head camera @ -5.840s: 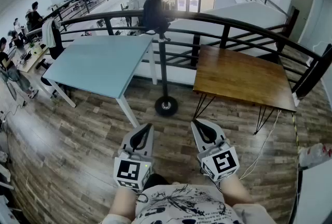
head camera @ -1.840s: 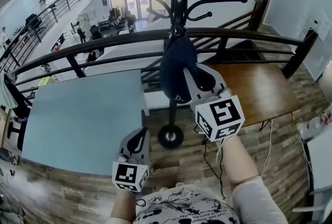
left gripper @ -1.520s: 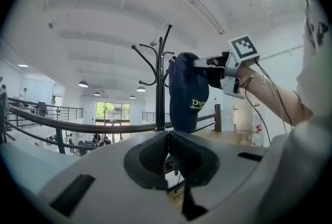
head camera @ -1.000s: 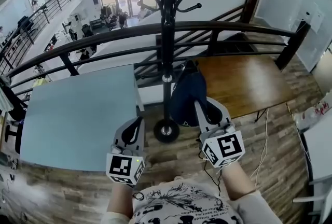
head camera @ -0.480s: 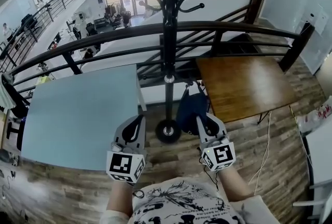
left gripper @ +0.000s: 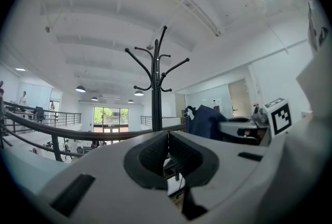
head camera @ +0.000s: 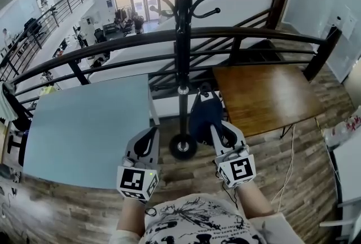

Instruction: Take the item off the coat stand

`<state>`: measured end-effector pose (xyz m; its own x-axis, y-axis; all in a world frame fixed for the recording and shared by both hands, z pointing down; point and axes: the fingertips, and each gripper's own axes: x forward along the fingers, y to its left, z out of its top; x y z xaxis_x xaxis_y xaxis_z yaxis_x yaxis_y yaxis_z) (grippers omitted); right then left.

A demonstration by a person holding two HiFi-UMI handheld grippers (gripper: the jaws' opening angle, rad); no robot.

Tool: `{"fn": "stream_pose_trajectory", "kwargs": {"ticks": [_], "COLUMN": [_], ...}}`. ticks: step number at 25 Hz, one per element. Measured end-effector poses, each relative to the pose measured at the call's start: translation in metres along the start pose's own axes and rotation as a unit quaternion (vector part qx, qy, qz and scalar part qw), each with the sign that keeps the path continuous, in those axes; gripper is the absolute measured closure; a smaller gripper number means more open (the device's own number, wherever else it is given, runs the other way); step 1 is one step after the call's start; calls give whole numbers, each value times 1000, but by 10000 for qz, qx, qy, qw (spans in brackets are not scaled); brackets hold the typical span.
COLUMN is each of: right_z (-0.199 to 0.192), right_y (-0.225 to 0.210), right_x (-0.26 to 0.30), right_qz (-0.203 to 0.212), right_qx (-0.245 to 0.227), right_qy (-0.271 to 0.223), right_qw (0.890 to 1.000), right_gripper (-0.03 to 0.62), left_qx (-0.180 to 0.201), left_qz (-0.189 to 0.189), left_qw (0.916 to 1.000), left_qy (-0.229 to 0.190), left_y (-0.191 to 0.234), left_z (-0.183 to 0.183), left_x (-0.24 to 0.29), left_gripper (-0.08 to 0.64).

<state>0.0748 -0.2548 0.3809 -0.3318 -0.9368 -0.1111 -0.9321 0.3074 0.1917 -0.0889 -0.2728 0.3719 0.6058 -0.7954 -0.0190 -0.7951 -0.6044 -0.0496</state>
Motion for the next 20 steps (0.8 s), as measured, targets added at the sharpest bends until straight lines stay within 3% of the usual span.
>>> {"fn": "stream_pose_trajectory", "kwargs": {"ticks": [20], "right_z": [11], "right_y": [8], "right_x": [-3], "right_qz": [94], "right_qx": [227], "right_qy": [-2], "right_qw": [9997], "right_gripper": [569], "left_qx": [-108], "left_qz": [12], "left_qw": [9999], "left_qy": [30], "left_y": [-2], "left_z": [-1], "left_x": [-7], "left_gripper": [555]}}
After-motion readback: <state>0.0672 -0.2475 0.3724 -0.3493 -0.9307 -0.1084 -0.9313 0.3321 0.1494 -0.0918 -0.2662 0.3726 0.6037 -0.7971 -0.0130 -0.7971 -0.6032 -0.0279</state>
